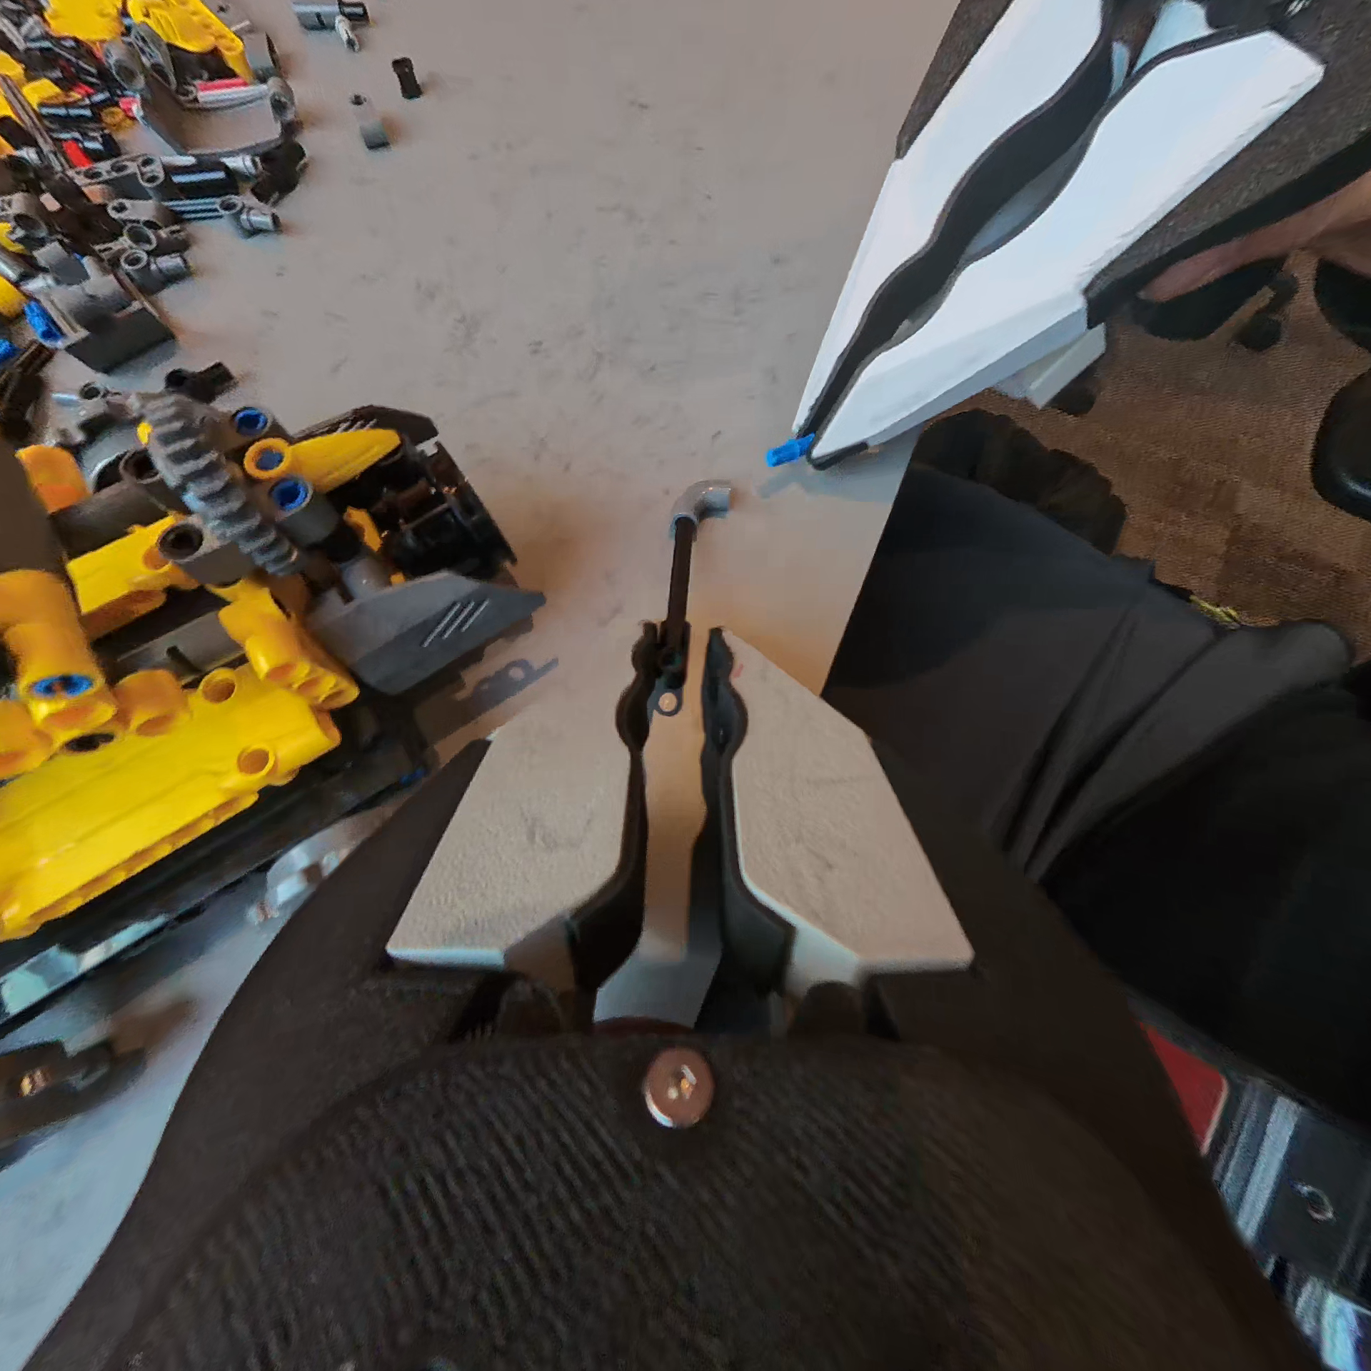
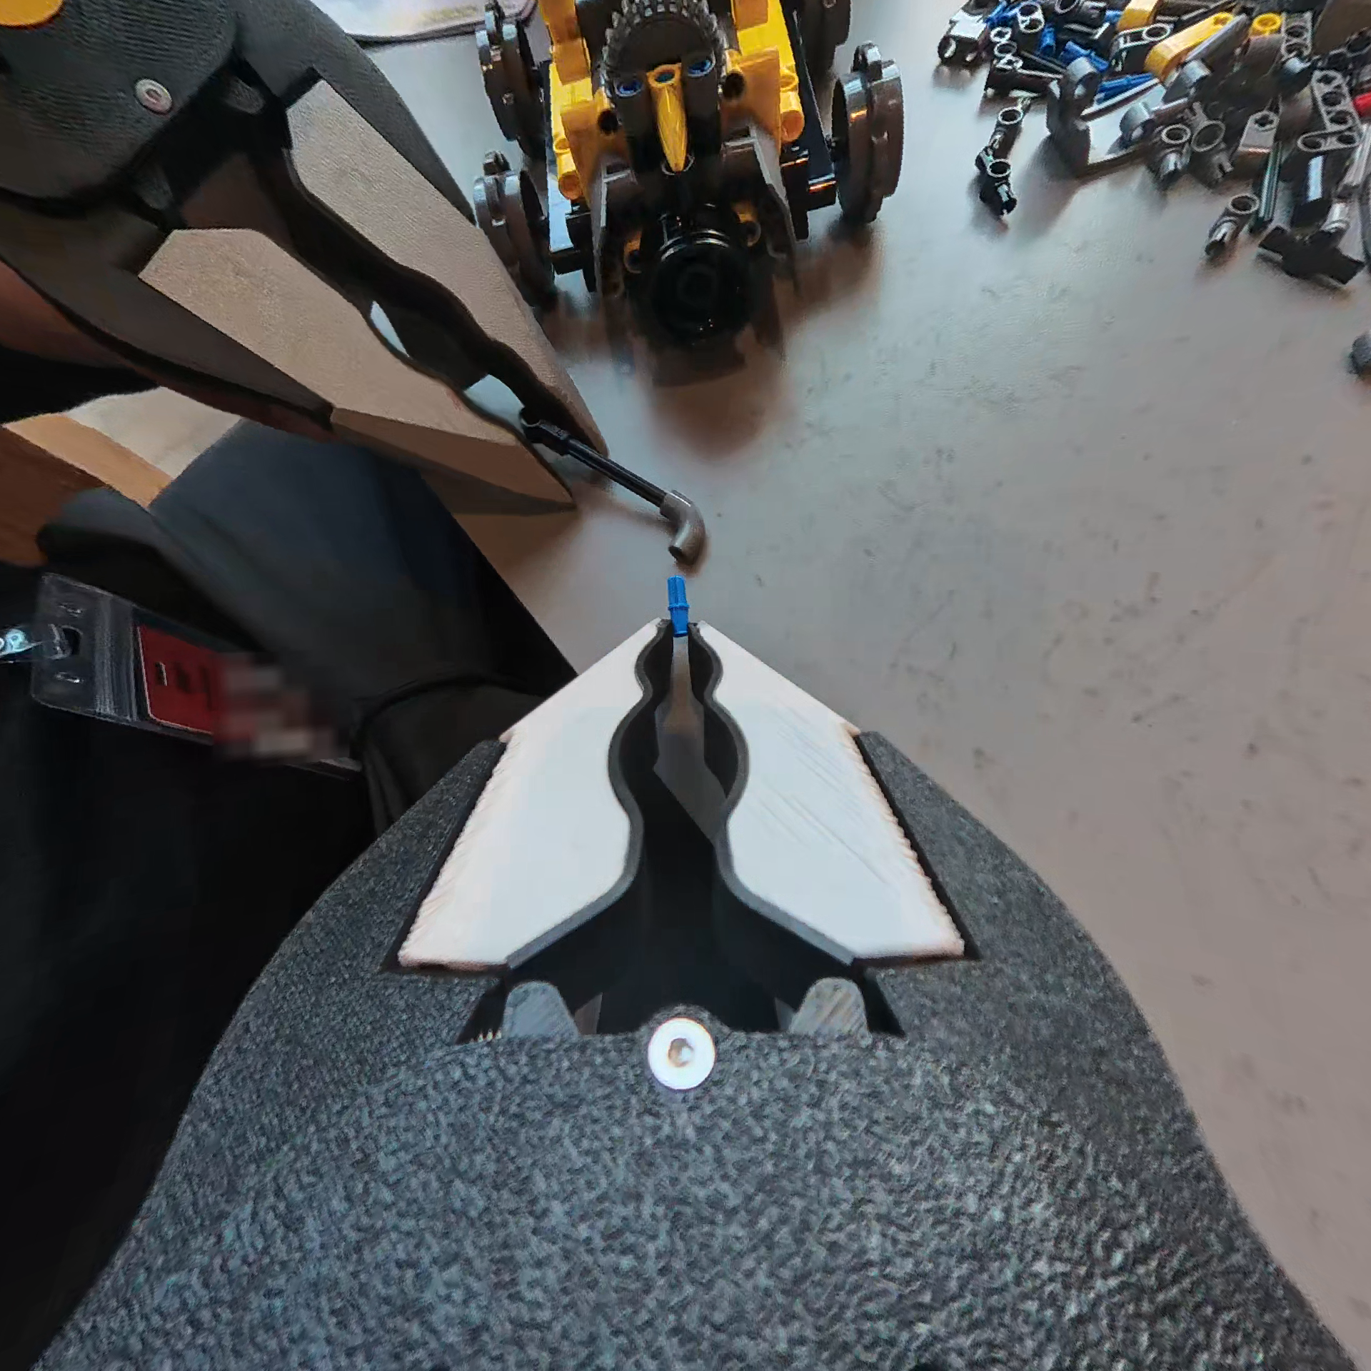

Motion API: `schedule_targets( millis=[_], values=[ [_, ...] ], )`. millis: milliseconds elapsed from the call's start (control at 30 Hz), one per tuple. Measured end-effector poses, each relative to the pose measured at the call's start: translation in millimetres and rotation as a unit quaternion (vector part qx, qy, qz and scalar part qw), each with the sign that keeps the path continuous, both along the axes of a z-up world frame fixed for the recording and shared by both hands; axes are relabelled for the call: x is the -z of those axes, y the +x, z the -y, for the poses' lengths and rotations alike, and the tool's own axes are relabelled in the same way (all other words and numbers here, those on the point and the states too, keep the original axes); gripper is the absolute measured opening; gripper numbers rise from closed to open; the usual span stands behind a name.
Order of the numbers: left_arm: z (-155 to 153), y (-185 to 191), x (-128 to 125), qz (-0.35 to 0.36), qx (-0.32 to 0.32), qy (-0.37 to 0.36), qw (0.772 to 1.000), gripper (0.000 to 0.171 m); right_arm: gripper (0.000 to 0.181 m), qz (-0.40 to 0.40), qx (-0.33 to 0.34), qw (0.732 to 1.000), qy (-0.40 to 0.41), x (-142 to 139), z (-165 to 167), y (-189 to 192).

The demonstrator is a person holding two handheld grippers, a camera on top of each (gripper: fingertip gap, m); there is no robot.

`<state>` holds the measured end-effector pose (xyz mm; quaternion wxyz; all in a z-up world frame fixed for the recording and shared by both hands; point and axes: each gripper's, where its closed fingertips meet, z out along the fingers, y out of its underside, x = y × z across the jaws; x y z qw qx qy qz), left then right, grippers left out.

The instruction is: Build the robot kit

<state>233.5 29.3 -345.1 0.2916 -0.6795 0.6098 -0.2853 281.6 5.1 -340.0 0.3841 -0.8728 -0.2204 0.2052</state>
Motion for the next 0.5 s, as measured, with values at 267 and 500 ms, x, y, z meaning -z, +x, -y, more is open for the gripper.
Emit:
schedule_targets(
  millis=[267,500],
  values=[
    [17.0,7.7,-14.3,-0.002,0.033,-0.013,0.999,0.027,0.002,0.003,0.009,1.000,-0.014,2.6,1.8,5.0],
    [2.0,25.5,-4.2,-0.079,0.058,0.070,0.993,0.016,0.002,-0.005,0.009,1.000,-0.025,4.4,2.3,-3.5]
  ],
)
